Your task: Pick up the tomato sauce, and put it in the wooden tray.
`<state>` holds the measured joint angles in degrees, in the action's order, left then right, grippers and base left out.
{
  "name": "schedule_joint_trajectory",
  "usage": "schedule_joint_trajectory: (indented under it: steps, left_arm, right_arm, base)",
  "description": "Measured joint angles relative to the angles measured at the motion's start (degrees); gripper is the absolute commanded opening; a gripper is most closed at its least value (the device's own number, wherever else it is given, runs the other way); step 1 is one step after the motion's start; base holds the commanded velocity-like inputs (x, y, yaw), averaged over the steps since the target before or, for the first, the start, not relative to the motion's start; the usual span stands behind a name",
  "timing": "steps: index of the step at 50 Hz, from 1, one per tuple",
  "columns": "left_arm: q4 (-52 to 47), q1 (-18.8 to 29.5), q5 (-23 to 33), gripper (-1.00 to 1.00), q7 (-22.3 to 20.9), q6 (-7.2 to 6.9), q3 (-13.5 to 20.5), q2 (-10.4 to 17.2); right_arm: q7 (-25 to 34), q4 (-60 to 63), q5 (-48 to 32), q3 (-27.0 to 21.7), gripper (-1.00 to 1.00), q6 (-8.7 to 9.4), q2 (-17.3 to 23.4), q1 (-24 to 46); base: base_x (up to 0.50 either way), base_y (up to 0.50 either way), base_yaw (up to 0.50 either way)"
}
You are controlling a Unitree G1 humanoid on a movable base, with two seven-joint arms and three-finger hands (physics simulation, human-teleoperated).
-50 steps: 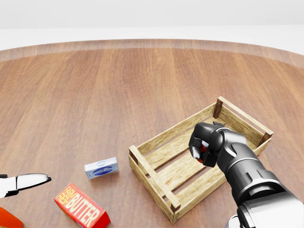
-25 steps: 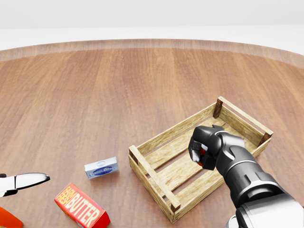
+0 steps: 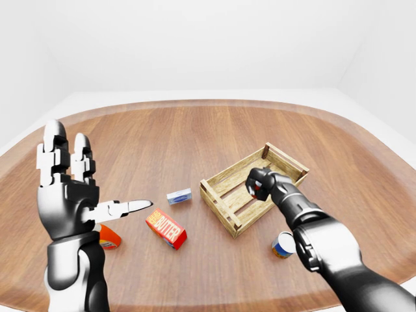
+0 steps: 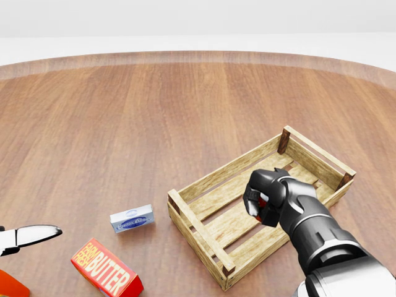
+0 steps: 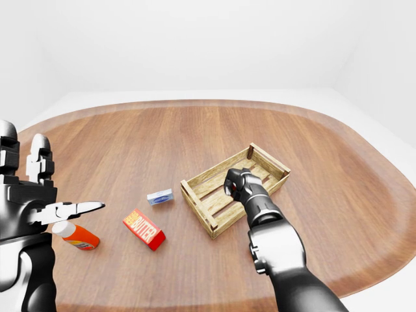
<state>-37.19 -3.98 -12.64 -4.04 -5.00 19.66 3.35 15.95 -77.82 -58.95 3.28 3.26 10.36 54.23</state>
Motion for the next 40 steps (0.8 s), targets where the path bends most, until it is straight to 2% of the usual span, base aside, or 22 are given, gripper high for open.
schedule_joint_trajectory:
  steps: [20, 22, 23, 24, 40]
  left_arm:
    - [-0.3, 0.0, -0.2, 1.0, -0.1, 0.0, 0.4, 0.1]
    - [-0.3, 0.0, -0.3, 1.0, -0.1, 0.0, 0.4, 0.1]
    - [-0.3, 0.0, -0.3, 1.0, -0.1, 0.0, 0.4, 0.1]
    - [-0.3, 0.0, -0.3, 1.0, -0.1, 0.0, 0.4, 0.1]
    - [-0.3, 0.0, -0.2, 1.0, -0.1, 0.0, 0.4, 0.0]
  right_arm:
    - [-0.5, -0.1, 0.1, 0.0, -1.0, -0.1, -0.3, -0.6]
    - [-0.5, -0.1, 0.0, -0.1, 0.47, -0.02, -0.3, -0.5]
    - [-0.5, 0.0, -0.1, -0.1, 0.69, 0.06, -0.3, -0.5]
    - [-0.5, 0.0, -0.2, -0.1, 1.0, 0.14, -0.3, -0.5]
    - [0.1, 0.2, -0.5, -0.2, 1.0, 1.47, -0.1, -0.4]
  base:
    - [0.0, 0.0, 0.0]
    - [0.0, 0.0, 0.0]
    - [0.0, 0.0, 0.0]
    - [0.0, 0.0, 0.0]
    - [0.0, 0.0, 0.0]
